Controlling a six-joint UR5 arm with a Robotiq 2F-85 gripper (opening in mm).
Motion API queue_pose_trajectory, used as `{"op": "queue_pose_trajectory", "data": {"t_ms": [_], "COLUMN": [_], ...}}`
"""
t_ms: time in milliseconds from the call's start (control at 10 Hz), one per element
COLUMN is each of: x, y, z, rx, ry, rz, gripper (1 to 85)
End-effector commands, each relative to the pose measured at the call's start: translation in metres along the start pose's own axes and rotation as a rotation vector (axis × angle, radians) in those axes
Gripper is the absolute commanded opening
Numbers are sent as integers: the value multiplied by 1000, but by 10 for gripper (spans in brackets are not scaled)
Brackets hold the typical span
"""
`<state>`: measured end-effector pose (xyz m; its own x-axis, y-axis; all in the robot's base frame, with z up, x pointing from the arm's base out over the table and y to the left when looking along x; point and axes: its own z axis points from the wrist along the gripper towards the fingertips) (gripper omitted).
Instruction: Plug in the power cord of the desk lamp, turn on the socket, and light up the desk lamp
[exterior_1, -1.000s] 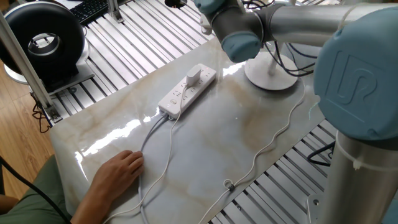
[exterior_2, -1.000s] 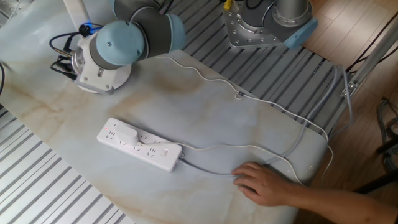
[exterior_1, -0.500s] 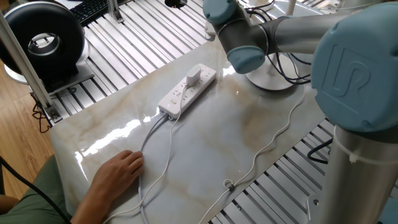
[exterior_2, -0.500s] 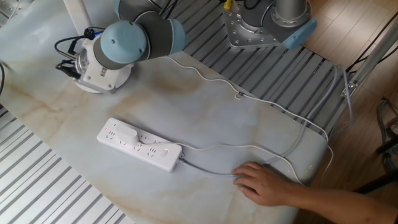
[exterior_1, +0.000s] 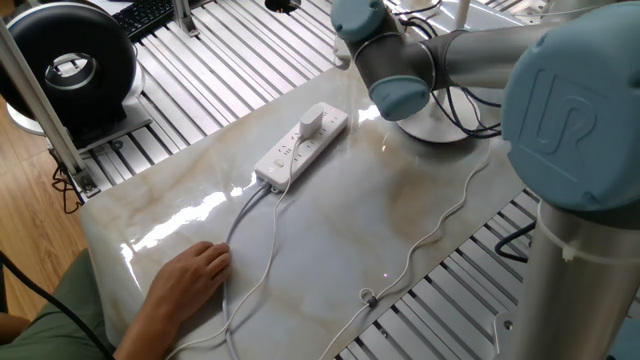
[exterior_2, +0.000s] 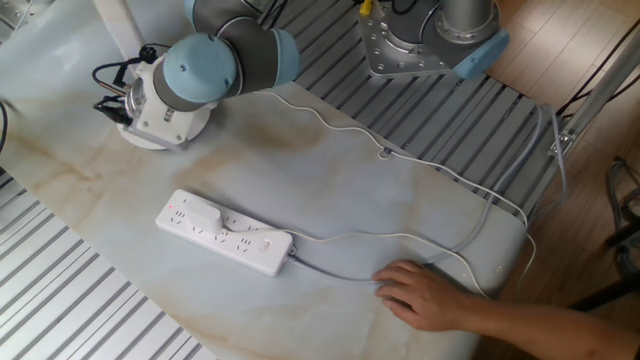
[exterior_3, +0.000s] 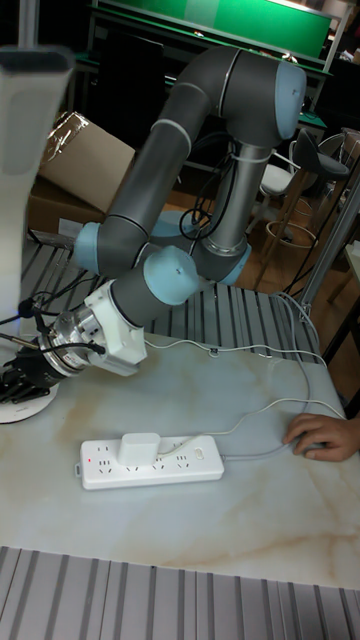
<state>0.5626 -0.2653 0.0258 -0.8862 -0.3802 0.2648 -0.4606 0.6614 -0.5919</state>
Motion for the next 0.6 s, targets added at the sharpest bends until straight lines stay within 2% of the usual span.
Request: {"op": "queue_pose_trajectory", "data": {"t_ms": [0,200,300,500], "x": [3,3,5,6], "y": [4,0,-6,-7], "z": [-6,-2,-2,-2], "rx": [-28,-11,11,14], "ry": [8,5,9,13], "rz": [19,18,13,11], "gripper": [10,10,10,10]}}
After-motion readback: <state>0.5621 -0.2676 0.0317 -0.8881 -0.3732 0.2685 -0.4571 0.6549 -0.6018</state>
